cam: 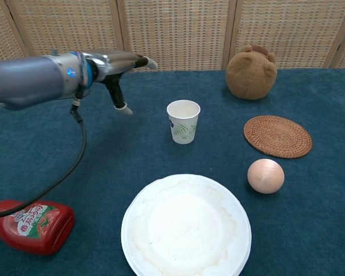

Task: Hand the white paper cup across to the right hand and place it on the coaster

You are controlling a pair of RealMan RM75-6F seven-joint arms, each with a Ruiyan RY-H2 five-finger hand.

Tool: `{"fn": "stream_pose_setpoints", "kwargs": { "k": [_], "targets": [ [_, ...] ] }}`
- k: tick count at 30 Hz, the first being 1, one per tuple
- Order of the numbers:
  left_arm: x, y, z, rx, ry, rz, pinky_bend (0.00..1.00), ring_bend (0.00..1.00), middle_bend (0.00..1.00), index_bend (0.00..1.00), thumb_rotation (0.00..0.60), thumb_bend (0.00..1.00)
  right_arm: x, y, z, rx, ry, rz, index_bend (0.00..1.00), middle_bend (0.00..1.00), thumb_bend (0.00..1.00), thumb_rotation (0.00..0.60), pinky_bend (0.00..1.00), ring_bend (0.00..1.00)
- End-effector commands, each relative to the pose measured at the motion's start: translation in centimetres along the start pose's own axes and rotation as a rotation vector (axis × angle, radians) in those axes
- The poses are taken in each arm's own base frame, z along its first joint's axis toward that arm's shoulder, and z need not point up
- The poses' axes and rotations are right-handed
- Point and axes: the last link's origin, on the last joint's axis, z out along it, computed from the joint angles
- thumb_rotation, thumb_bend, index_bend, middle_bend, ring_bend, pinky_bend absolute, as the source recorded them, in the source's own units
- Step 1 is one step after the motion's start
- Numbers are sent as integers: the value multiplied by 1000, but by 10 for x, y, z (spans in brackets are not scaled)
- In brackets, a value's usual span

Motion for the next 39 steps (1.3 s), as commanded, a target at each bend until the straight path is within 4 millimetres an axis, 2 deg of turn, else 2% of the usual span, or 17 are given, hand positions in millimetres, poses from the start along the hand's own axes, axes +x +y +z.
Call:
{"fn": "stream_pose_setpoints", "kwargs": {
  "k": [1, 7, 9, 14, 19, 24, 29, 33, 39],
  "targets": [
    [0, -43, -36, 44, 54, -37, 0, 0, 0, 0, 600, 184, -1, -3, 0, 10, -1, -4, 0, 0, 16, 600, 0, 0],
    [-7, -105, -105, 118, 121, -77, 0, 0, 0, 0, 600, 183, -3, -12, -3, 40, -2, -23, 0, 0, 16, 600, 0, 0],
    [-10, -116, -122, 125, 140, -86, 0, 0, 0, 0, 600, 183, -3, -15, -3, 45, -2, -29, 0, 0, 15, 600, 0, 0],
    [-21, -145, -168, 162, 192, -106, 0, 0, 0, 0, 600, 185, -5, -19, -4, 55, -4, -47, 0, 0, 16, 600, 0, 0],
    [-40, -159, -204, 193, 196, -156, 0, 0, 0, 0, 600, 183, -5, -24, -3, 74, 6, -64, 0, 0, 15, 600, 0, 0],
    [-63, -178, -237, 261, 190, -162, 0, 0, 0, 0, 600, 183, -4, -40, 1, 122, 29, -66, 0, 0, 15, 600, 0, 0],
    [-75, -190, -264, 307, 200, -177, 0, 0, 0, 0, 600, 182, 1, -68, 16, 199, 46, -73, 0, 0, 16, 600, 0, 0],
    [-81, -199, -275, 332, 210, -191, 0, 0, 0, 0, 600, 181, 5, -103, 33, 284, 53, -75, 0, 0, 17, 600, 0, 0],
    [-83, -202, -274, 329, 221, -178, 0, 0, 0, 0, 600, 183, -4, -174, 57, 456, 4, -88, 0, 0, 18, 600, 0, 0]
  ]
}}
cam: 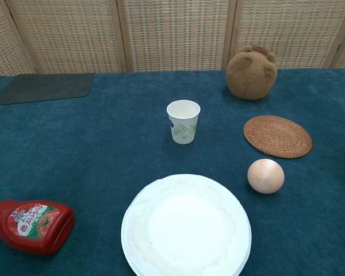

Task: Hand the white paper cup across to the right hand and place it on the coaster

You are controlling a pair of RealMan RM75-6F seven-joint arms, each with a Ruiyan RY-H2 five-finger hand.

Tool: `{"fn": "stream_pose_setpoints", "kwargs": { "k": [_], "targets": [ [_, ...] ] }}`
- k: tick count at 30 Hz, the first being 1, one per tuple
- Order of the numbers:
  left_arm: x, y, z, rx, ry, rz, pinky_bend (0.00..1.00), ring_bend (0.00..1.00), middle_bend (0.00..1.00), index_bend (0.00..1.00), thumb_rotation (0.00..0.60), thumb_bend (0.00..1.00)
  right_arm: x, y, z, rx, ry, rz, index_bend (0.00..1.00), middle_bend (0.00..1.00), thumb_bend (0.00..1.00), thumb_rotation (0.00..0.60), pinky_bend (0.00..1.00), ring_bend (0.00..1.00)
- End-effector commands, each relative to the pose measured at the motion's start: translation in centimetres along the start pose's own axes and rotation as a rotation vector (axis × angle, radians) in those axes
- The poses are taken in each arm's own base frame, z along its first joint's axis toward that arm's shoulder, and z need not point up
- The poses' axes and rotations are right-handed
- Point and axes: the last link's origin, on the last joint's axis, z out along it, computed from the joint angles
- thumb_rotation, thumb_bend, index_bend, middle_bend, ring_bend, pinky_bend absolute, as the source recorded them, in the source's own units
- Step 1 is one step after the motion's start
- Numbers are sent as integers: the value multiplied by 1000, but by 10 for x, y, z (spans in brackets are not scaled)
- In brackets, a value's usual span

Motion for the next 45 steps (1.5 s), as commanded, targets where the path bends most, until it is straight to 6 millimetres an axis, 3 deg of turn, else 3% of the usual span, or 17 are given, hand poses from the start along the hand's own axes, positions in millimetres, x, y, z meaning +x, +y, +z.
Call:
{"fn": "stream_pose_setpoints", "kwargs": {
  "k": [1, 11, 18, 29, 45],
  "targets": [
    [0, 1, 0, -7, 11, -4, 0, 0, 0, 0, 600, 183, -4, -42, 31, 116, -31, -1, 0, 0, 18, 600, 0, 0],
    [2, 1, -3, -18, 22, -10, 0, 0, 0, 0, 600, 182, -29, -137, 95, 318, -125, 1, 59, 0, 18, 600, 0, 0],
    [-2, 1, -1, -18, 4, -8, 0, 0, 0, 0, 600, 183, -39, -173, 132, 343, -178, 22, 128, 0, 18, 600, 0, 0],
    [-8, 0, 2, -23, -16, -2, 0, 0, 0, 0, 600, 182, -54, -202, 170, 330, -262, 16, 143, 0, 18, 600, 0, 0],
    [-14, -4, 7, -13, -45, 2, 0, 0, 0, 0, 600, 183, -93, -202, 197, 266, -401, -36, 162, 0, 18, 600, 0, 0]
  ]
}}
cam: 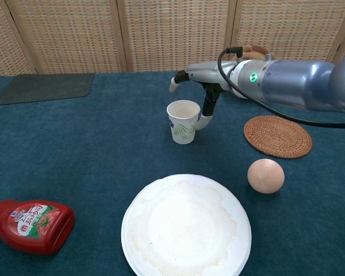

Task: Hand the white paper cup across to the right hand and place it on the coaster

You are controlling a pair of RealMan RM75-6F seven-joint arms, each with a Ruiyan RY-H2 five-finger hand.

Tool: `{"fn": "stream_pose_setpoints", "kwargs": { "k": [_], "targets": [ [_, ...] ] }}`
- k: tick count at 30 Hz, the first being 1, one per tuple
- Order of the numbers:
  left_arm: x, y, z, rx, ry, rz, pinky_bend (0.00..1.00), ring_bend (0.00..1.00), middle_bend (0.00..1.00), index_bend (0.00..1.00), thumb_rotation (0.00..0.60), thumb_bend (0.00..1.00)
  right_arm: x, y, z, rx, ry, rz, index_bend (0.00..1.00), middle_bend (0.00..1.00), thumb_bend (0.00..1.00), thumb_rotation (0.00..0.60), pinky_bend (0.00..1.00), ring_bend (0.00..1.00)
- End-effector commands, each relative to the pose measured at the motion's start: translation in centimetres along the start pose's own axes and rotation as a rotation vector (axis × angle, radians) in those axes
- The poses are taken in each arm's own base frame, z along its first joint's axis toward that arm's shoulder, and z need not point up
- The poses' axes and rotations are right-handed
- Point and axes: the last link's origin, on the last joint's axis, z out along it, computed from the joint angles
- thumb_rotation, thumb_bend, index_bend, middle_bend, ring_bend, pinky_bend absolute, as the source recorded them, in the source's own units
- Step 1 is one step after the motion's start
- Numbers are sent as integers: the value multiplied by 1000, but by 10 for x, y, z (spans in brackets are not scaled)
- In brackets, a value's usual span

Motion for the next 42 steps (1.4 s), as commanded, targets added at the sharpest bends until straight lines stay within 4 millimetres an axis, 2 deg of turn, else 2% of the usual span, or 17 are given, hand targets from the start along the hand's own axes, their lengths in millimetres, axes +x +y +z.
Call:
{"fn": "stream_pose_setpoints", "kwargs": {
  "k": [1, 10, 18, 32, 37, 42],
  "targets": [
    [-2, 0, 1, 0, -8, 2, 0, 0, 0, 0, 600, 183, -8, 0, 5, -6, -32, 2, 166, 0, 18, 600, 0, 0],
    [-4, 1, 2, -5, -20, 2, 0, 0, 0, 0, 600, 183, -12, 3, 15, -23, -40, 4, 232, 13, 17, 600, 0, 0],
    [-5, 3, 2, -13, -26, 2, 0, 0, 0, 0, 600, 183, -13, 3, 16, -24, -27, 6, 396, 106, 16, 600, 0, 0],
    [-5, 3, 2, -16, -31, -2, 0, 0, 0, 0, 600, 182, -7, 4, 11, -19, -7, 6, 460, 148, 15, 600, 0, 0],
    [-5, 4, 1, -19, -30, -5, 0, 0, 0, 0, 600, 183, 5, 18, 3, -46, 23, -6, 458, 146, 16, 600, 0, 0],
    [-4, 5, 0, -23, -26, -4, 0, 0, 0, 0, 600, 181, 14, 43, -13, -104, 38, -21, 456, 146, 16, 600, 0, 0]
  ]
}}
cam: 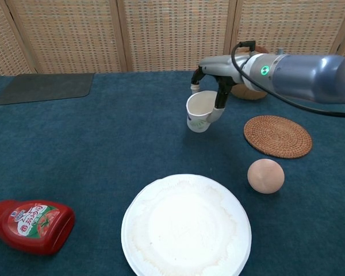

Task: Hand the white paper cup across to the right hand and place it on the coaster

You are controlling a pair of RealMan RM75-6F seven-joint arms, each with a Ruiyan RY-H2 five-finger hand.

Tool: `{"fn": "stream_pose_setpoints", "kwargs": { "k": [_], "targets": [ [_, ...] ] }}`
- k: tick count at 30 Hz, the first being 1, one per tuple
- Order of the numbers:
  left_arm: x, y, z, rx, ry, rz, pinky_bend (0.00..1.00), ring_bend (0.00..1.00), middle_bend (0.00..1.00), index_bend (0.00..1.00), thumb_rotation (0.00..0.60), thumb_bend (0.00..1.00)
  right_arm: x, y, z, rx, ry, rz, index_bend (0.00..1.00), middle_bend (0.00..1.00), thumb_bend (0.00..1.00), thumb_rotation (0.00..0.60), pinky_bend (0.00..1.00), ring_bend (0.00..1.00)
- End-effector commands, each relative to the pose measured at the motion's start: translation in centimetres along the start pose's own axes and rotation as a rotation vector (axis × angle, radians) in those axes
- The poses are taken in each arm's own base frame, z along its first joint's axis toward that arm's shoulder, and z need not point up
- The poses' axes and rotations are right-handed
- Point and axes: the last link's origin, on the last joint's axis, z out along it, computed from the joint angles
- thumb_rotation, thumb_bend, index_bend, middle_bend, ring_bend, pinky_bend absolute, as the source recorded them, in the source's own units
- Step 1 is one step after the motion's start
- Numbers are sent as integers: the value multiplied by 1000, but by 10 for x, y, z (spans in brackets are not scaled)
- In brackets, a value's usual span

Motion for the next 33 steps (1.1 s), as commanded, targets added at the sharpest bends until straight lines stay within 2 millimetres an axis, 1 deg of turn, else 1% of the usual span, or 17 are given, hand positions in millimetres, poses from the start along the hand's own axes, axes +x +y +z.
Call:
{"fn": "stream_pose_setpoints", "kwargs": {
  "k": [1, 6, 9, 14, 18, 25, 33],
  "targets": [
    [0, 1, -1, -4, -3, -2, 0, 0, 0, 0, 600, 183, 2, 22, -12, -49, 1, -14, 456, 146, 16, 600, 0, 0],
    [1, 3, -2, -14, 1, -5, 0, 0, 0, 0, 600, 183, -3, 53, -32, -117, -27, -30, 456, 146, 16, 600, 0, 0],
    [2, 4, -2, -16, 6, -3, 0, 0, 0, 0, 600, 184, -7, 68, -44, -153, -48, -25, 457, 146, 15, 600, 0, 0],
    [2, 7, -4, -26, 11, 0, 0, 0, 0, 0, 600, 183, -13, 84, -57, -192, -63, -15, 461, 146, 15, 600, 0, 0],
    [2, 8, -5, -30, 11, 2, 0, 0, 0, 0, 600, 183, -11, 91, -62, -205, -55, -10, 462, 146, 15, 600, 0, 0],
    [3, 9, -5, -27, 12, 3, 0, 0, 0, 0, 600, 183, -8, 100, -64, -216, -50, -22, 461, 146, 14, 600, 0, 0],
    [2, 9, -5, -28, 5, 1, 0, 0, 0, 0, 600, 183, -14, 106, -63, -237, -77, -25, 453, 144, 15, 600, 0, 0]
  ]
}}
